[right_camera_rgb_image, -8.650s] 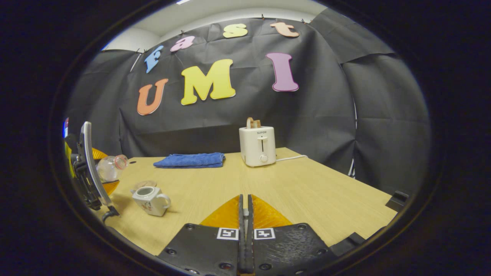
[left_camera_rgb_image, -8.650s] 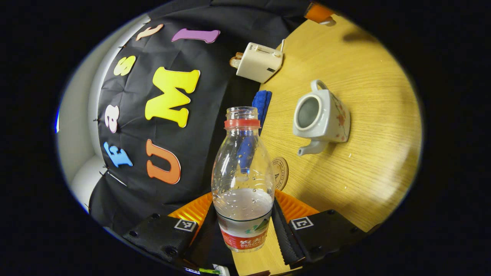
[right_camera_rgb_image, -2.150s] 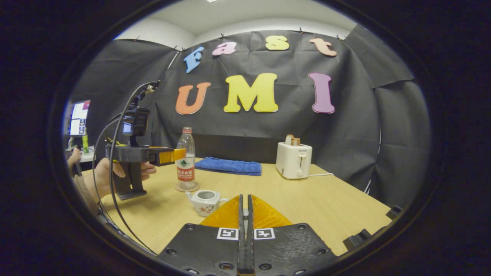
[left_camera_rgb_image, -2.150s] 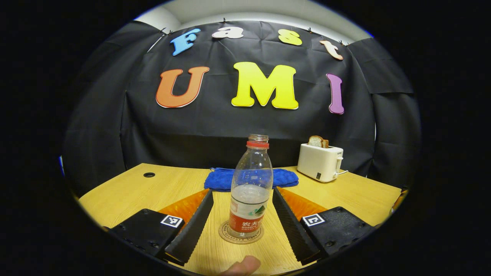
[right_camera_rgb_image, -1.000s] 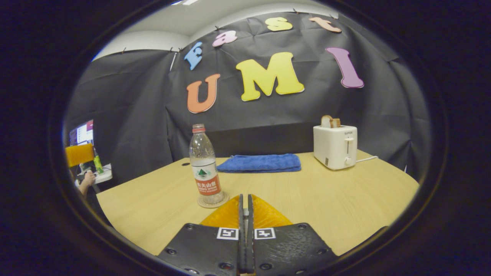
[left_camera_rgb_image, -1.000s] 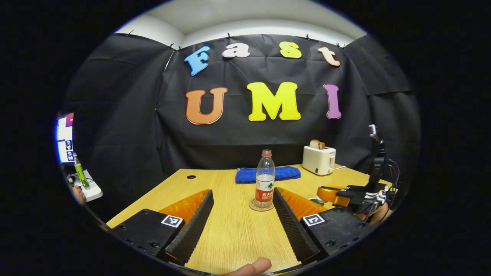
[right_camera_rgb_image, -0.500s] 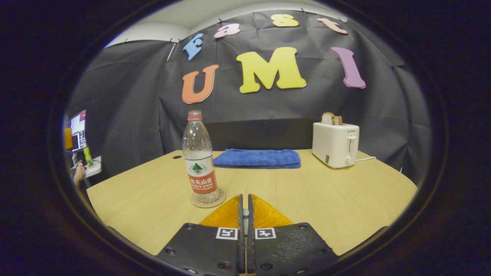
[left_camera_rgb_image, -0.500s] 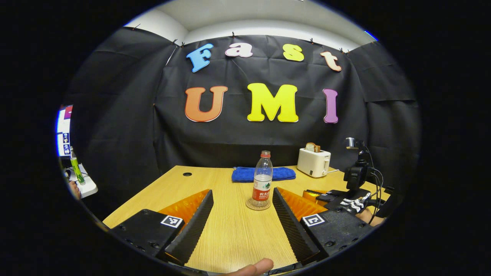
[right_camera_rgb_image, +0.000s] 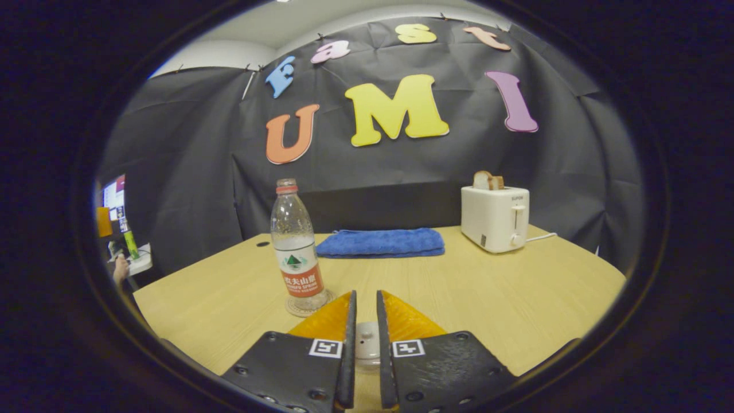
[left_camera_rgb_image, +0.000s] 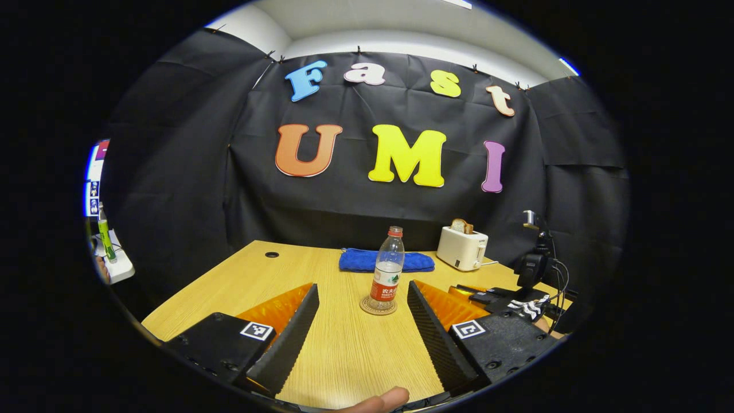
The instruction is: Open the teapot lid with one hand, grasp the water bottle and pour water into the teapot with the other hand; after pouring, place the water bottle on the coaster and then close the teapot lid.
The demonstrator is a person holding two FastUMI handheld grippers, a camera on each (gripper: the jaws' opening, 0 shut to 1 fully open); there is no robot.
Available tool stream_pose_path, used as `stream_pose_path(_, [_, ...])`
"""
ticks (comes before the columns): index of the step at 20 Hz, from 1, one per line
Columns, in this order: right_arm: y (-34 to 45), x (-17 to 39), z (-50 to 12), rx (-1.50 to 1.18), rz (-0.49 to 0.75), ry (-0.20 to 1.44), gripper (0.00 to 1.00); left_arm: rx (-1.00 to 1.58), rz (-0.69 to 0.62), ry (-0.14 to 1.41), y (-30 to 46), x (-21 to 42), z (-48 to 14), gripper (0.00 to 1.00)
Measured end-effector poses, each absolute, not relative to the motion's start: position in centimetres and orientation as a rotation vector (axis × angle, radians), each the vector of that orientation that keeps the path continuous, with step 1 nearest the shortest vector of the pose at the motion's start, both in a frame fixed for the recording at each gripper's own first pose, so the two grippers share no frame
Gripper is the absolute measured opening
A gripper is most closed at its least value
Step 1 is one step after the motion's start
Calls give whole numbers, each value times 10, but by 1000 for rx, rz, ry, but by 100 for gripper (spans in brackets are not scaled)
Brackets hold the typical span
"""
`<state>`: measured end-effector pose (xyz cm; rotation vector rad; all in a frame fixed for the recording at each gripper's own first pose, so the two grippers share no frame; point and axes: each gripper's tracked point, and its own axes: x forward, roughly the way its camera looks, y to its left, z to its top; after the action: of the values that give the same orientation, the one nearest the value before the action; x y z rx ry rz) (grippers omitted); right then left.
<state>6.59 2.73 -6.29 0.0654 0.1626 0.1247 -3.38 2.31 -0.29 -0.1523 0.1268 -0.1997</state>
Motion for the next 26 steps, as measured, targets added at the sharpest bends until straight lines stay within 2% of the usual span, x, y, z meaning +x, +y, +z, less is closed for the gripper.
stream_pose_path(1, [24,62,-59,69,119,156,20,-155,-198,130,23,-33,-4,98])
stream_pose_path(2, [21,55,-55,76,121,152,31,-156,-195,134,23,-34,-5,97])
stream_pose_path(3, [19,49,-50,82,120,148,35,-155,-194,138,22,-35,-6,97])
stream_pose_path(4, [14,43,-44,89,105,140,49,-150,-196,141,21,-36,-6,98])
stream_pose_path(5, [3,37,-38,94,74,129,56,-145,-198,140,18,-38,-5,97])
stream_pose_path(6, [-6,30,-32,93,51,118,68,-139,-201,135,14,-38,-4,98])
stream_pose_path(7, [-14,23,-25,90,31,104,72,-131,-210,134,10,-40,-3,98])
stream_pose_path(8, [-20,13,-17,81,22,91,83,-118,-217,133,5,-42,-3,98])
stream_pose_path(9, [-26,4,-9,66,11,80,87,-103,-215,125,3,-44,0,97])
stream_pose_path(10, [-33,-7,-3,51,6,66,94,-90,-207,118,2,-45,2,97])
stream_pose_path(11, [-38,-17,4,34,7,56,91,-85,-204,116,-1,-47,3,97])
stream_pose_path(12, [-41,-29,12,19,9,44,96,-83,-208,116,-6,-51,4,97])
stream_pose_path(19, [-71,-93,37,-77,-63,7,95,-26,-211,106,-37,-74,9,97])
stream_pose_path(21, [-74,-114,33,-92,-56,3,93,-29,-193,109,-40,-83,6,98])
stream_pose_path(26, [-75,-138,46,-120,-43,-57,95,-9,-178,98,-44,-90,4,97])
